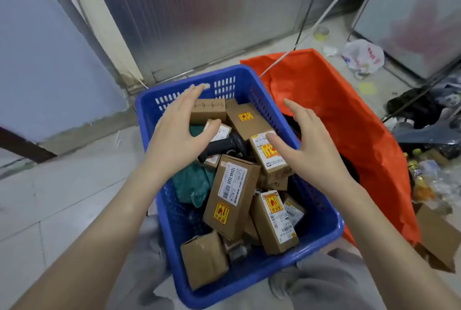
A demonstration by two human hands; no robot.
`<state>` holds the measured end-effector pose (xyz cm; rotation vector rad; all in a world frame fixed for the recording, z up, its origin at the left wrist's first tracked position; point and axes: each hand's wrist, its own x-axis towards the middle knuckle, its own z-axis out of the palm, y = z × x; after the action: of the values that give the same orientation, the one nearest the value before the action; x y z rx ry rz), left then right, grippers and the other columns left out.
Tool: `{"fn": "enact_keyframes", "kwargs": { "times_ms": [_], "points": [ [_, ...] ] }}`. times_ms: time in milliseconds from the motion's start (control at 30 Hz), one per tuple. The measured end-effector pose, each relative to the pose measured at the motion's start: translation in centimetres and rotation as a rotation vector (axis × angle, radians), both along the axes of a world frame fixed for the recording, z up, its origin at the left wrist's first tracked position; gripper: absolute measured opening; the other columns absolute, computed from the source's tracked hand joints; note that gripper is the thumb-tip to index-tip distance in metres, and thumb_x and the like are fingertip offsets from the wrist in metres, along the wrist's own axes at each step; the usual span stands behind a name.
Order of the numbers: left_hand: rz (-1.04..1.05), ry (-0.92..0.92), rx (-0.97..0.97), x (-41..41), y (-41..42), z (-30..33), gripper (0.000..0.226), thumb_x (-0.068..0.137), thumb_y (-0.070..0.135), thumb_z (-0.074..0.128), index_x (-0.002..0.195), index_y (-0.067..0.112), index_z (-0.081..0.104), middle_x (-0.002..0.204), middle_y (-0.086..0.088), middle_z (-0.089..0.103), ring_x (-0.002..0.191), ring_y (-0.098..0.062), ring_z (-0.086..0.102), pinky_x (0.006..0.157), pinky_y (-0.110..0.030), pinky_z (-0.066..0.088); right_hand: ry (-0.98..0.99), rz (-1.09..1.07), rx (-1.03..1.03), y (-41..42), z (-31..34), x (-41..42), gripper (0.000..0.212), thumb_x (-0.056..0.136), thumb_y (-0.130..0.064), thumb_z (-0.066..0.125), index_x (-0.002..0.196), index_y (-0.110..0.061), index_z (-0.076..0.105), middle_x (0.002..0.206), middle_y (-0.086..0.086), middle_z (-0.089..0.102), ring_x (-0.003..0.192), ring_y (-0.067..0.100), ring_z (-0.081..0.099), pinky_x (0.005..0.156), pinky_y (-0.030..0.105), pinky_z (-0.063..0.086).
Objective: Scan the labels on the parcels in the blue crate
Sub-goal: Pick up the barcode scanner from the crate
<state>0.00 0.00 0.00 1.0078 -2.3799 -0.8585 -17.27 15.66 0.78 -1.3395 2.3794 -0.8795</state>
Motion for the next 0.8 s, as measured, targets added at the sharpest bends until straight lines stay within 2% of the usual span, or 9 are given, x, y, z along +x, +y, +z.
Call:
{"fn": "enact_keyframes", "kwargs": {
  "times_ms": [133,333,500,667,800],
  "points": [
    [0.007,-0.06,0.02,-0.3,-1.3,-3.0,0.07,0.09,0.04,0.059,0.15,0.029,0.026,0.157,0.005,0.031,0.143,-0.012,0.027,0.113,-0.035,0.025,-0.016,-0.02,0.042,-1.3,-2.7,-0.9,0.067,0.088,-0.044,0.059,0.147,-0.029,0.029,0.142,-0.007,0.042,0.131,0.011,0.039,0.092,0.023,0.032],
    [-0.041,-0.175,0.038,-0.7,-3.4,-8.7,0.07,0.091,0.038,0.058,0.151,0.023,0.025,0.158,-0.002,0.031,0.144,-0.018,0.028,0.116,-0.038,0.025,-0.06,-0.033,0.108,-2.9,-7.1,-1.6,0.067,0.089,-0.042,0.058,0.147,-0.028,0.028,0.144,-0.005,0.041,0.133,0.013,0.037,0.096,0.024,0.032],
    [-0.069,-0.27,0.126,-1.9,-4.5,-13.4,0.067,0.092,0.034,0.057,0.151,0.021,0.027,0.154,-0.005,0.038,0.139,-0.022,0.036,0.11,-0.038,0.031,-0.11,-0.029,0.158,-4.4,-10.7,-1.7,0.067,0.087,-0.045,0.058,0.146,-0.029,0.029,0.144,-0.003,0.041,0.133,0.016,0.039,0.1,0.035,0.039],
    [-0.122,-0.39,0.134,-3.5,-4.4,-16.5,0.065,0.092,0.032,0.056,0.15,0.019,0.028,0.149,-0.008,0.044,0.133,-0.027,0.043,0.105,-0.043,0.039,-0.151,-0.001,0.211,-5.2,-13.6,-1.7,0.066,0.089,-0.045,0.057,0.146,-0.029,0.029,0.147,-0.002,0.041,0.134,0.016,0.039,0.098,0.028,0.032],
    [-0.159,-0.476,0.041,-4.6,-4.7,-18.0,0.063,0.091,0.031,0.057,0.148,0.019,0.033,0.142,-0.008,0.052,0.126,-0.029,0.049,0.1,-0.043,0.04,-0.145,0.012,0.224,-5.3,-14.8,-1.9,0.068,0.089,-0.042,0.058,0.148,-0.026,0.027,0.149,-0.001,0.041,0.136,0.015,0.038,0.099,0.024,0.029]
  ]
}}
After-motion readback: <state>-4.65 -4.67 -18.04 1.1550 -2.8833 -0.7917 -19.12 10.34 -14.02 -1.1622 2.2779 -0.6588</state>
